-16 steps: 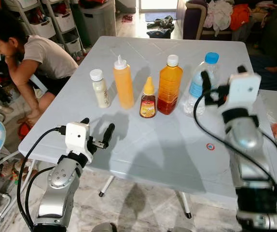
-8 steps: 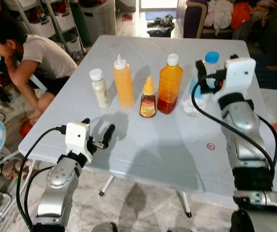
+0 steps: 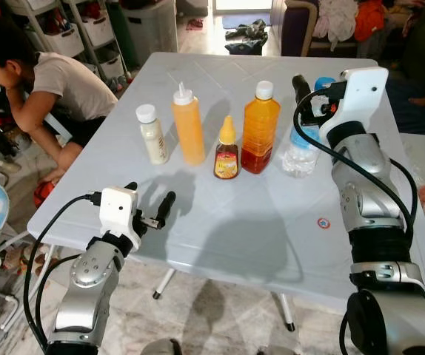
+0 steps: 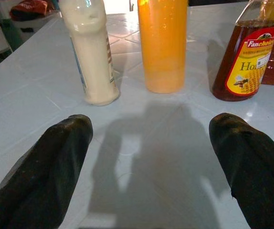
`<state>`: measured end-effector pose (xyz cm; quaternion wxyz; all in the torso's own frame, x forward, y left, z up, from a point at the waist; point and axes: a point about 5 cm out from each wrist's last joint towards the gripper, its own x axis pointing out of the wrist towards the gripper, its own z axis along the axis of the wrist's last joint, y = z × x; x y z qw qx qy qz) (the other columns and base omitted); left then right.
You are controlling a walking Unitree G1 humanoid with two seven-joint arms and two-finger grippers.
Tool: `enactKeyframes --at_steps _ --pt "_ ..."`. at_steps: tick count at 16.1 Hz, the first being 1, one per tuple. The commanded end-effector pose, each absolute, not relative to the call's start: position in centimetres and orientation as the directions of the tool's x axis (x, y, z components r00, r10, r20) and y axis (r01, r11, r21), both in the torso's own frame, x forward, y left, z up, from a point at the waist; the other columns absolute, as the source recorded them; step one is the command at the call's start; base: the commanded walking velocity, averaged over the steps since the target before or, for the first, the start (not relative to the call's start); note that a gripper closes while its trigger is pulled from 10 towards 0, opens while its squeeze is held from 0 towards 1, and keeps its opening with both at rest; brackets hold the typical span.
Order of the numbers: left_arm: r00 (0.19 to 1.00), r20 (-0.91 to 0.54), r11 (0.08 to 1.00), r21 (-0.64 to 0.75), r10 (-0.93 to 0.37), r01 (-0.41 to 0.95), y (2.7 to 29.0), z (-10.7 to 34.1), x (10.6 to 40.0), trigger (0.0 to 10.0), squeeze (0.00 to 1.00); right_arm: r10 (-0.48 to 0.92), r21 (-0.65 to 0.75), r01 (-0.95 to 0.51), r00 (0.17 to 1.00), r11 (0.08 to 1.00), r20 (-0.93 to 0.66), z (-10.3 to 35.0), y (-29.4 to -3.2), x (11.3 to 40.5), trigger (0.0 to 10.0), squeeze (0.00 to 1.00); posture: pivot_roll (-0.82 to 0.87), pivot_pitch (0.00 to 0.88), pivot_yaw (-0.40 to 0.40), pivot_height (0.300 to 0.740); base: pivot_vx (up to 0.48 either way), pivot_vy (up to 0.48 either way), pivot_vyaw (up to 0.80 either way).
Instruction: Restocking fridge
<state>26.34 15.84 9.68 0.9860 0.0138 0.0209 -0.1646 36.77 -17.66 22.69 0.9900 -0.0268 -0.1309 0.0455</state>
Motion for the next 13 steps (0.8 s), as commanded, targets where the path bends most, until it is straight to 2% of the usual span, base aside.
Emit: enactKeyframes --at_steps 1,13 --pt "0.943 -0.051 0.942 0.039 -0.33 0.332 15.95 9.82 26.32 10.0 0.0 0.104 -0.05 -0.094 0.958 0.994 0.269 23.4 -17.37 37.15 0.0 0.0 -0.03 0.074 0.076 0.74 0.0 0.0 0.0" --pt "0.938 -0.076 0.938 0.043 -0.339 0.343 15.58 9.39 26.31 10.0 0.0 0.138 -0.089 -0.118 0.953 0.989 0.268 23.59 -16.93 37.42 0.0 0.0 -0.03 0.055 0.063 0.74 0.0 0.0 0.0"
